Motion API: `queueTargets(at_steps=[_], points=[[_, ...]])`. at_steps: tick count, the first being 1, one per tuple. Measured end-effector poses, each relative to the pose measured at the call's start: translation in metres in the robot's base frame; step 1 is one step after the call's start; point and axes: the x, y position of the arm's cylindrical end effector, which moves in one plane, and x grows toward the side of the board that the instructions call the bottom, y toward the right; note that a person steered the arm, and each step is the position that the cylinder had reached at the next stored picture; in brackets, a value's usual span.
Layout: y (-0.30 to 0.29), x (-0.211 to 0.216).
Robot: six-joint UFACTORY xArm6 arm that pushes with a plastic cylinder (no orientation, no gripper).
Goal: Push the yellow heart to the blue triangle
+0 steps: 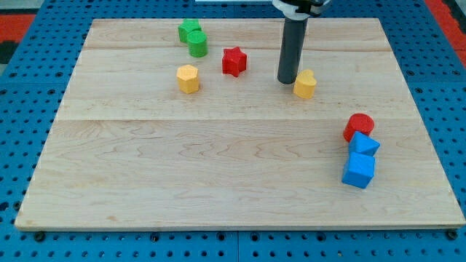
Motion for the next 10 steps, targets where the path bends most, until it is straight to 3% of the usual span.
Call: queueTargets(at_steps=[1, 2, 3, 5, 6, 7, 8, 10], points=[[0.006, -0.002], [0.029, -0.029], [0.04, -0.021], [-0.023, 0.081], [-0.043, 0.074], [-0.033, 0.035], [0.024, 0.04], [0.025, 0.126]])
